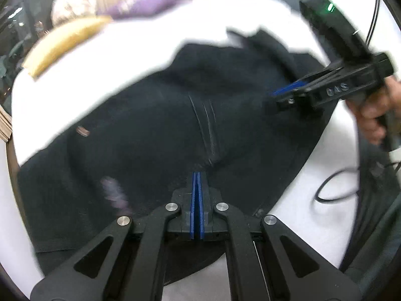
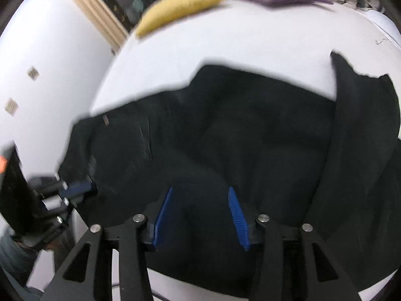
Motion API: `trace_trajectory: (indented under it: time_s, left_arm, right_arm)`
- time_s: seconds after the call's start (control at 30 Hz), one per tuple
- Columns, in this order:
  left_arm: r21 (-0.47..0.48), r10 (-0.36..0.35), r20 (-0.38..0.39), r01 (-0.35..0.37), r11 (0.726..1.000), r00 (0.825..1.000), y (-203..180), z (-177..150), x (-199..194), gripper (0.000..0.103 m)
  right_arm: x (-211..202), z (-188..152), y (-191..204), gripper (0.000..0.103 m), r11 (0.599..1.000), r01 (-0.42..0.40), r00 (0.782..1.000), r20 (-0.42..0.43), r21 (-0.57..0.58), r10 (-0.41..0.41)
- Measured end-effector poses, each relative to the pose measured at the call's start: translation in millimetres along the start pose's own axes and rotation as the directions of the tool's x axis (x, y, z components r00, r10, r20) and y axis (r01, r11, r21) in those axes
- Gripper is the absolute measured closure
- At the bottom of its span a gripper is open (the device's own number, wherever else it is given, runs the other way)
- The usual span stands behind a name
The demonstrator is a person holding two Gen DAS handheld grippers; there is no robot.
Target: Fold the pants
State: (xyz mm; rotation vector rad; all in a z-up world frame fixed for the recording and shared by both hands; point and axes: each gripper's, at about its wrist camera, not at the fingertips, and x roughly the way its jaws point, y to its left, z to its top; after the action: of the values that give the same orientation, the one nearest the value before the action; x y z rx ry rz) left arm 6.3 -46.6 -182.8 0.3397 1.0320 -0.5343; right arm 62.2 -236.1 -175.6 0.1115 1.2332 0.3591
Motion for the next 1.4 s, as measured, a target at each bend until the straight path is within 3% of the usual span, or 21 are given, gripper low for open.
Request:
trace_trajectory:
  time_s: [0.03,0.17,0.23,0.3,0.37,0.43,0.47,0.53,0.57,0.6,0.7,0.77,0.8,0.83,0.9,0.97,1.13,1.23,1.33,1.4]
  left_arm:
    - [0.014,0.022,0.002,-0.022,1.0,1.0,-5.4,-4.9,6.0,0.102]
    - [-0.018,-0.017,0.008,0.017,1.0,1.0,-0.8,-18.5,-7.6,0.102]
    - [0.0,0.006,0.013,-0.006,1.0,1.0,1.1,-14.7,-16.0,0.102]
    - [0.0,0.007,0.076,-0.007,1.0,0.997,-3.3,-2.9,-33.1,0.102]
    - [-0.004,0.01,0.135,-0.009,1.0,0.991,-7.5,11.0,-39.3,0.102]
    - [-0.006,0.021,0.141,-0.02,1.0,0.99,-12.5,26.5,-28.3,0.102]
    - [-0.015,0.014,0.131,-0.012,1.0,0.991,-13.1,30.5,-15.6,0.102]
    - [-0.016,0.011,0.033,-0.01,1.0,0.999,-14.7,27.9,18.0,0.102]
    - [-0.001,0.019,0.054,-0.019,1.0,0.998,-16.7,22.6,20.6,0.102]
    - [-0.001,0.021,0.064,-0.021,1.0,0.998,-19.1,22.9,19.3,0.102]
    - [-0.026,-0.032,0.082,0.034,0.999,0.996,-18.7,29.4,3.3,0.102]
    - [-0.017,-0.04,0.128,0.042,0.999,0.991,-21.7,38.3,-10.6,0.102]
    - [-0.008,-0.037,0.127,0.038,0.999,0.991,-23.4,43.0,-12.5,0.102]
    - [-0.006,-0.031,0.12,0.032,0.999,0.992,-24.4,50.0,-6.9,0.102]
    - [-0.032,0.017,0.087,-0.014,0.999,0.996,-20.3,57.0,7.2,0.102]
    - [-0.082,0.019,0.042,-0.016,0.996,0.999,-20.6,62.2,29.3,0.102]
    - [-0.09,0.059,0.034,-0.056,0.994,0.998,-27.1,60.7,49.7,0.102]
    - [-0.097,0.037,0.027,-0.035,0.995,0.999,-23.9,59.9,52.5,0.102]
    - [-0.129,-0.014,0.031,0.018,0.991,0.999,-16.1,57.9,54.0,0.102]
    - [-0.147,-0.033,0.035,0.038,0.988,0.999,-12.4,57.0,54.3,0.102]
  right_arm:
    - [5.9,-9.7,-2.0,0.061,1.0,0.023,1.0,-0.012,-0.001,-0.023]
    - [-4.1,-31.6,0.3,0.062,0.997,0.069,0.998,-0.01,-0.033,-0.069]
    - [-10.3,-34.1,3.4,0.062,0.996,0.084,0.996,-0.018,-0.031,-0.085]
    - [-20.7,-25.6,15.0,0.062,0.998,0.062,0.998,0.014,-0.019,-0.062]
    - [-30.5,-9.3,28.3,0.058,0.999,-0.009,0.997,0.08,-0.036,0.012]
    - [-28.4,-7.9,35.8,0.04,0.997,-0.008,0.995,0.099,-0.073,0.015]
    - [-21.2,-5.3,37.4,0.04,0.996,-0.006,0.996,0.09,-0.083,0.013]
    - [6.0,-15.7,14.1,0.04,0.997,0.033,0.999,0.015,-0.074,-0.032]
    - [12.6,-23.9,-1.1,0.042,0.997,0.051,0.999,-0.015,-0.067,-0.052]
    - [3.4,-35.1,-19.1,0.049,0.998,0.036,0.999,0.015,-0.059,-0.035]
    - [-16.9,-34.9,-23.0,0.049,1.0,0.013,1.0,0.022,-0.022,-0.012]
    - [-49.5,-13.7,-22.8,0.047,0.999,-0.022,0.991,0.129,-0.031,0.026]
    - [-62.4,-2.2,-24.7,0.041,0.999,-0.003,0.984,0.177,-0.032,0.008]
    - [-76.1,22.4,-35.8,0.031,0.999,0.054,0.97,0.237,-0.01,-0.05]
    - [-79.3,59.9,-56.7,0.023,0.99,0.132,0.952,0.272,0.047,-0.14]
    - [-67.9,110.1,-86.4,0.023,0.955,0.265,0.928,0.234,0.131,-0.289]
    - [-33.4,192.5,-141.0,0.024,0.907,0.392,0.906,0.107,0.156,-0.41]
    - [0.4,190.6,-153.3,0.034,0.88,0.452,0.888,0.018,0.149,-0.459]
    - [34.5,203.9,-171.3,0.035,0.861,0.472,0.881,-0.076,0.187,-0.467]
    - [34.4,206.9,-178.1,0.035,0.857,0.466,0.883,-0.065,0.221,-0.464]
